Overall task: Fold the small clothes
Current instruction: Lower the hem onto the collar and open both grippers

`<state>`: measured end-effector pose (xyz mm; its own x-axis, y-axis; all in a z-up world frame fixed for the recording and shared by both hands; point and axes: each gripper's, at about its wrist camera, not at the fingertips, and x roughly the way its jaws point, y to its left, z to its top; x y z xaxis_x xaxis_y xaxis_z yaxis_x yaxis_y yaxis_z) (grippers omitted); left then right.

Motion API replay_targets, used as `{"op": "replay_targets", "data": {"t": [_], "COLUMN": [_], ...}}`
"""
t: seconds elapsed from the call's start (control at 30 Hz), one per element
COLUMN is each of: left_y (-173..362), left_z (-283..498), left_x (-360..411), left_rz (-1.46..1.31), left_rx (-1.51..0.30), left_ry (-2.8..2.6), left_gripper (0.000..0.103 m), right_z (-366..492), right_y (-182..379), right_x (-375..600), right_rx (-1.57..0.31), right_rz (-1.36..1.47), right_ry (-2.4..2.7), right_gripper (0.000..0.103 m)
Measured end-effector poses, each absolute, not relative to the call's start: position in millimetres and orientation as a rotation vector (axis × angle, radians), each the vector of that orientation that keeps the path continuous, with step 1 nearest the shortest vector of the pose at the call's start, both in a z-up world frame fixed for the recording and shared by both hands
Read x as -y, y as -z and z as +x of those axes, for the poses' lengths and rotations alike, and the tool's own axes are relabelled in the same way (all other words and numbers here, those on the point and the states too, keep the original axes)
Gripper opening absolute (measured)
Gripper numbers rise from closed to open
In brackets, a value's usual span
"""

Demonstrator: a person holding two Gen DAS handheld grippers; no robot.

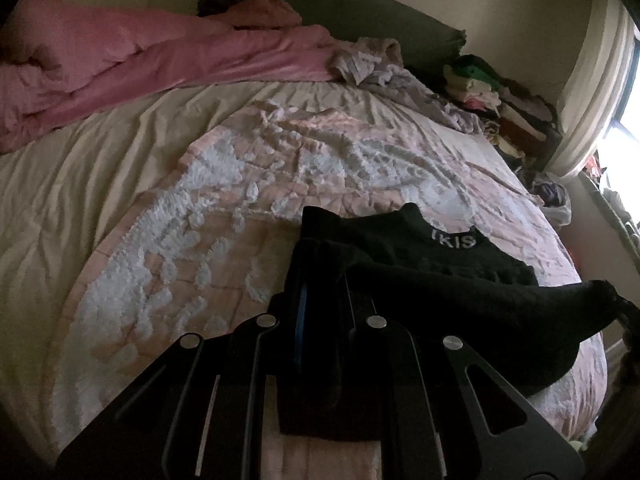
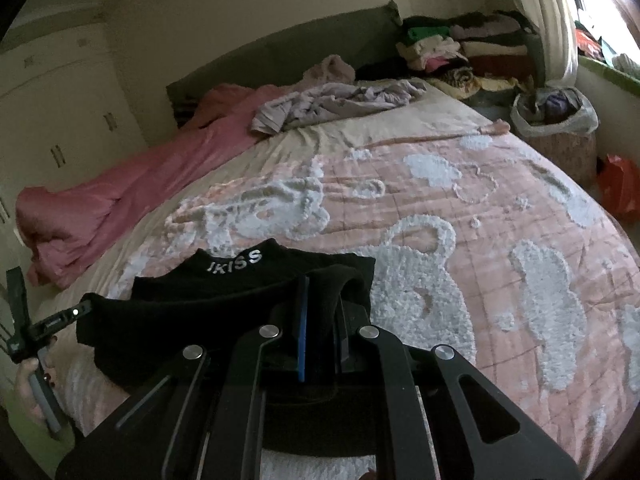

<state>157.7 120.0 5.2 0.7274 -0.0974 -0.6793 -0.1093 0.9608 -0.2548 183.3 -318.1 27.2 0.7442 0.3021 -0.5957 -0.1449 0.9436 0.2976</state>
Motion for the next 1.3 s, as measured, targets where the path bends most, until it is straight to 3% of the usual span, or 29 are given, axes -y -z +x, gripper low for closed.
{"op": "replay_targets", "data": {"t": [0.4, 0.43, 0.5, 0.8, 1.0, 1.3], "left_y": [11, 11, 11, -13, -34, -35], "left_z": [175, 175, 174, 152, 136, 123], "left_x": [-118, -117, -117, -111, -104, -78], "left_rz": [-0.276, -0.270, -0.259, -0.200, -0.163, -0.091], "left_rx": [-0.758, -0.756, -0.743, -0.632, -0.582, -0.613], "left_ry": [-0.062, -0.066, -0.078, -0.102, -0.080, 0.003], "left_gripper": [0.015, 0.017, 0.025, 0.047, 0.059, 0.061], "right_z": [202, 203, 202, 185, 169, 148], "right_y": [5, 7, 8, -4, -19, -26], "right_x": [316, 317, 321, 327, 311, 293], "right_rx": [-0.739, -0.740, -0.732, -0.664, -0.610, -0.596], "right_rz": [0.250, 0.250, 0.260, 0.272, 0.217, 0.157], "right_ry": [-0.187, -0.178, -0.161, -0.162, -0.200, -0.260], "right_gripper": [0.013, 0.016, 0.041, 0.061, 0.063, 0.063]}}
